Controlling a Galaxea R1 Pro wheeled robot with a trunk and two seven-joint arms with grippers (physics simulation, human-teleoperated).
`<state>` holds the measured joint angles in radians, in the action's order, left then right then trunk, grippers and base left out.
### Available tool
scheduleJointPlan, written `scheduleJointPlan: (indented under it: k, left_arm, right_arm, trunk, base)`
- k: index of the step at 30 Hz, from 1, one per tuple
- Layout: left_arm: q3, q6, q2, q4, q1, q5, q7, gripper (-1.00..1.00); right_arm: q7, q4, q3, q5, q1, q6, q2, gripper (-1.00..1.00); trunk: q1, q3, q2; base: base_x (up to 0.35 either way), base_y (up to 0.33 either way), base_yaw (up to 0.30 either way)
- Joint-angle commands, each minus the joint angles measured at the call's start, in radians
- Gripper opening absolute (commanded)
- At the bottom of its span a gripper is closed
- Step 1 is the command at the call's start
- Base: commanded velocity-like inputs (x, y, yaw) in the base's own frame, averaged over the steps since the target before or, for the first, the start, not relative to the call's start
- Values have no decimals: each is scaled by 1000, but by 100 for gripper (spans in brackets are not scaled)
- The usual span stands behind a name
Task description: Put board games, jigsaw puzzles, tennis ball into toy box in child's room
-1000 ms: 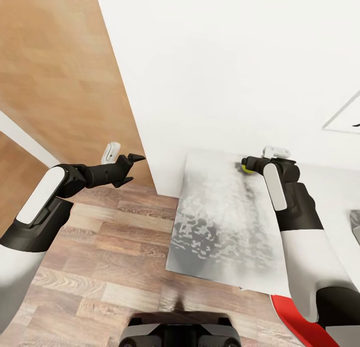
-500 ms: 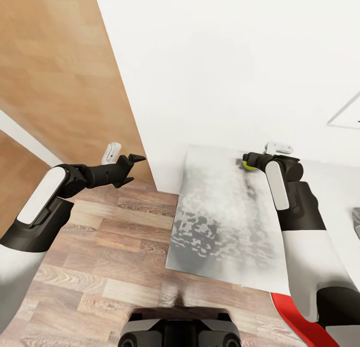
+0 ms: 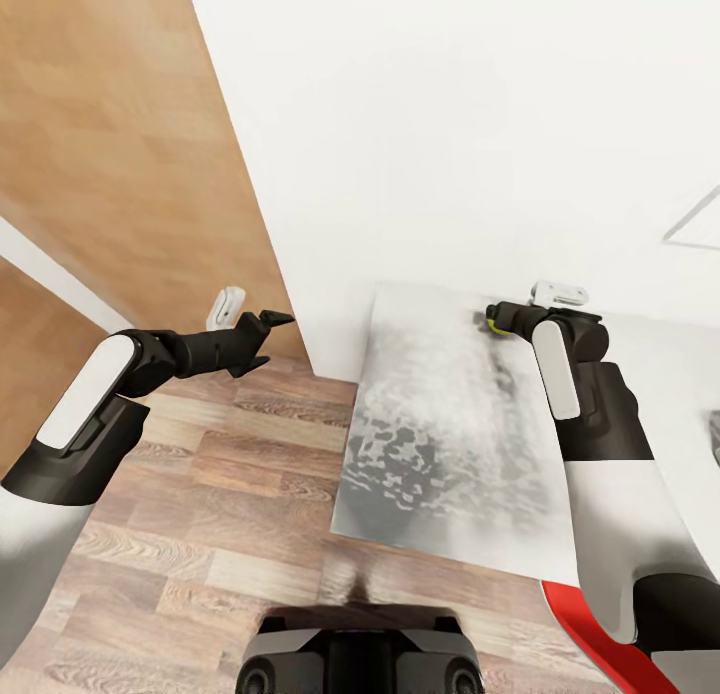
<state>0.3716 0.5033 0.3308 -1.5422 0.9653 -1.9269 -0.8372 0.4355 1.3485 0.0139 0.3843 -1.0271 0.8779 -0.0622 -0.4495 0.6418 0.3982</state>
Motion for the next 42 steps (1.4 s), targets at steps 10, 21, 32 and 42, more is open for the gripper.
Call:
scheduleJointPlan:
  k: [10, 21, 32, 42]
  left_arm:
    - [2, 0, 1, -1, 1, -6, -6, 100]
    - [3, 0, 1, -1, 1, -6, -6, 100]
    - [5, 0, 1, -1, 1, -6, -6, 100]
    - [16, 0, 1, -1, 1, -6, -6, 100]
  right_arm:
    - [9, 4, 1, 10, -6, 2, -1, 100]
    - [9, 20, 1, 8, -18, 3, -1, 100]
    - [9, 33, 1, 7, -27, 2, -1, 100]
    - [9, 67, 1, 7, -33, -8, -1, 100]
  trunk:
    - [0, 18, 2]
    - [0, 35, 2]
    - [0, 53, 2]
    - [0, 59, 2]
  base:
    - [0, 0, 0]
    - [0, 0, 0]
    - [0, 0, 0]
    - [0, 0, 0]
